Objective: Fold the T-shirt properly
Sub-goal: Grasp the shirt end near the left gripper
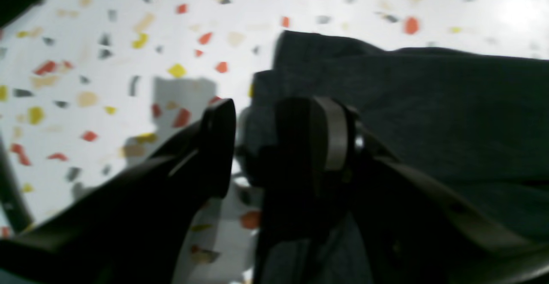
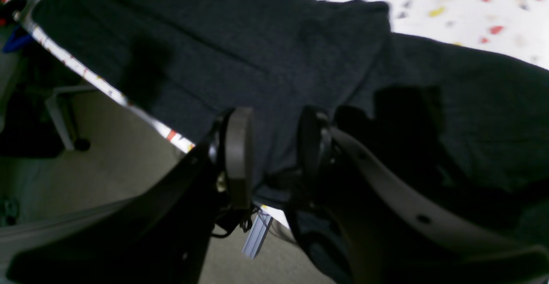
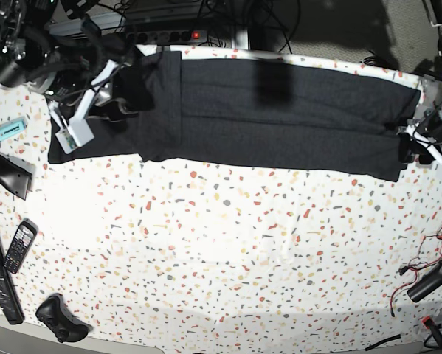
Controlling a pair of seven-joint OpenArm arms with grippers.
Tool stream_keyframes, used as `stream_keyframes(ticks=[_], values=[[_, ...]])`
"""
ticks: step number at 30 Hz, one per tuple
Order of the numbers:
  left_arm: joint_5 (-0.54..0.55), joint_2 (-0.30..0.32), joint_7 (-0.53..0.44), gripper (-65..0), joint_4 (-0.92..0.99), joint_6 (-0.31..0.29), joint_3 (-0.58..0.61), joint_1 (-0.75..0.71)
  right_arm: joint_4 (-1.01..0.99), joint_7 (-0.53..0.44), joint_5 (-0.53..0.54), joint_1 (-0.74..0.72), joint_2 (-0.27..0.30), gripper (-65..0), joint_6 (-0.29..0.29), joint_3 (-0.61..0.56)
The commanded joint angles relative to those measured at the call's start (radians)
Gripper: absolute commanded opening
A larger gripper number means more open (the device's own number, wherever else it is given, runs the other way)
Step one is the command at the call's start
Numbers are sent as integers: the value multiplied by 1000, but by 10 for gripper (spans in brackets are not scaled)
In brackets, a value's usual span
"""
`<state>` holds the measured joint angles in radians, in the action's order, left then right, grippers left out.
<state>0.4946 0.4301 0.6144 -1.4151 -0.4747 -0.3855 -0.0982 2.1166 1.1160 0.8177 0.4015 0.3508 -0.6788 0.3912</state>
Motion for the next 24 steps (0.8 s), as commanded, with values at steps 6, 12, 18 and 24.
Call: stream_keyframes(ticks=[6,12,18,24], values=[[121,25,55,-384,84,-103,-8,-20,18,0,20,-5,9,-458,-10,26],[342,24,107,-384,160,-185,-8,-20,18,0,20,-5,9,-458,-10,26],[389,-14,130,-390,161,-208,-7,-18,18,0,21,-5,9,-458,-10,26],[383,-36,94,-505,161,-208,-7,-18,18,1,21,-5,9,-458,-10,26]])
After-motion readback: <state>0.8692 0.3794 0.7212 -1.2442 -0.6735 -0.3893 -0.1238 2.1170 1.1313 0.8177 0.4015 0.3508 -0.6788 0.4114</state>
